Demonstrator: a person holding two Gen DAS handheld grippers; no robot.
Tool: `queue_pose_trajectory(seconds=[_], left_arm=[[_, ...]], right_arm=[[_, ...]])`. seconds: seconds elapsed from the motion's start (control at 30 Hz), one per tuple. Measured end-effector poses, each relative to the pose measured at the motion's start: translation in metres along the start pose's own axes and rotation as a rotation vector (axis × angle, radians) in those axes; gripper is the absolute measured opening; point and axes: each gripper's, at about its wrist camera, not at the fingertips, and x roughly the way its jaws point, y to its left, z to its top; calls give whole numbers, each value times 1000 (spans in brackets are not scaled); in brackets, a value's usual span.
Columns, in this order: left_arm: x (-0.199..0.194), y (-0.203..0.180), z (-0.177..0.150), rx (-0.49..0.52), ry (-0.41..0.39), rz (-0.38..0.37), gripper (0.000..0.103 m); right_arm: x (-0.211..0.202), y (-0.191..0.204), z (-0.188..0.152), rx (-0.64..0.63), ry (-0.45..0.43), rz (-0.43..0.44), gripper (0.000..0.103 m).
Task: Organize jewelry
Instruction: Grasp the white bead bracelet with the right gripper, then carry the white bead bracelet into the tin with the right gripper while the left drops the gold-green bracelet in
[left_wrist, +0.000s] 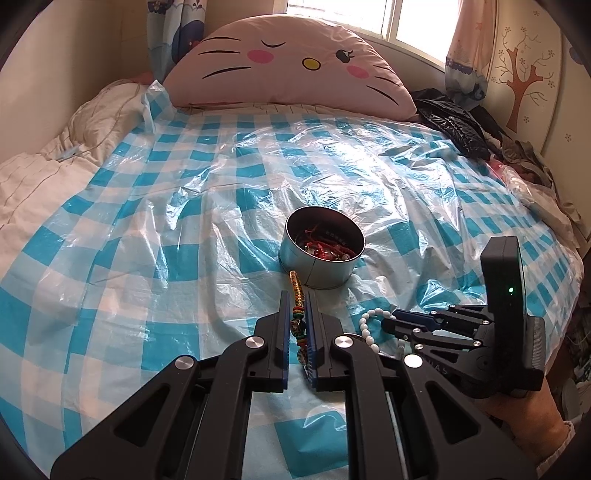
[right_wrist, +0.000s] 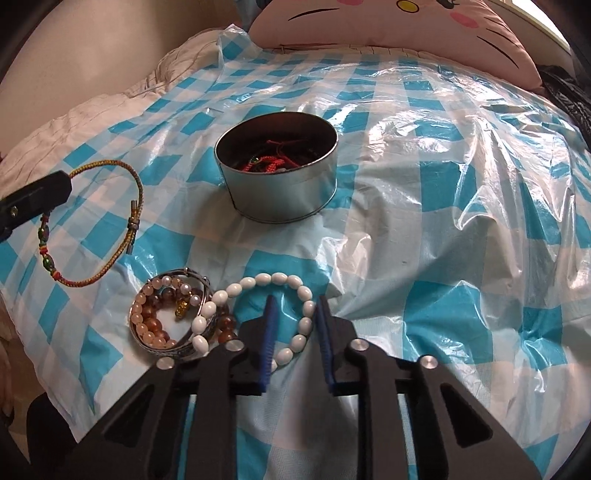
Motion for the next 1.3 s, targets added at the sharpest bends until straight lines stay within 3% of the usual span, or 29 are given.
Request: queue_pose_trajectory(seconds=[0.07, 0.17, 0.2, 0.27, 0.37, 0.5, 0.53, 0.63, 0.73, 0.97, 1.3], left_arm=[[0, -1, 0, 0, -1, 0, 8], [-1, -3, 2, -1, -4, -3, 8], [0, -4, 3, -1, -4, -5, 8], [-1, -5, 3, -2, -4, -8, 8], [-1, -6, 2, 2, -3, -13, 8], [2, -6, 1, 3, 0, -15, 8], [2, -7, 2, 3, 1, -15, 8], [2, -4, 1, -1, 1, -18, 8], [2, -5, 1, -2, -4, -20, 8], [3, -9, 0, -2, -4, -24, 8], [10, -26, 1, 25, -9, -13, 8]], right_arm=[[-6, -10, 0, 59, -17, 60, 8], [-20, -11, 1, 72, -88, 61, 9], [-23, -8, 1, 56, -101, 57, 14], [-18, 0, 2, 23, -76, 70, 35], [0, 2, 3, 17, 1, 48, 35], [7, -6, 2, 44, 28, 38, 35], [9, -3, 2, 25, 34, 25, 35], [6, 3, 3, -24, 14, -1, 8], [-7, -3, 3, 13, -47, 56, 8], [-45, -46, -3, 272, -222, 352, 8], [-66, -54, -2, 345, -338, 487, 8]])
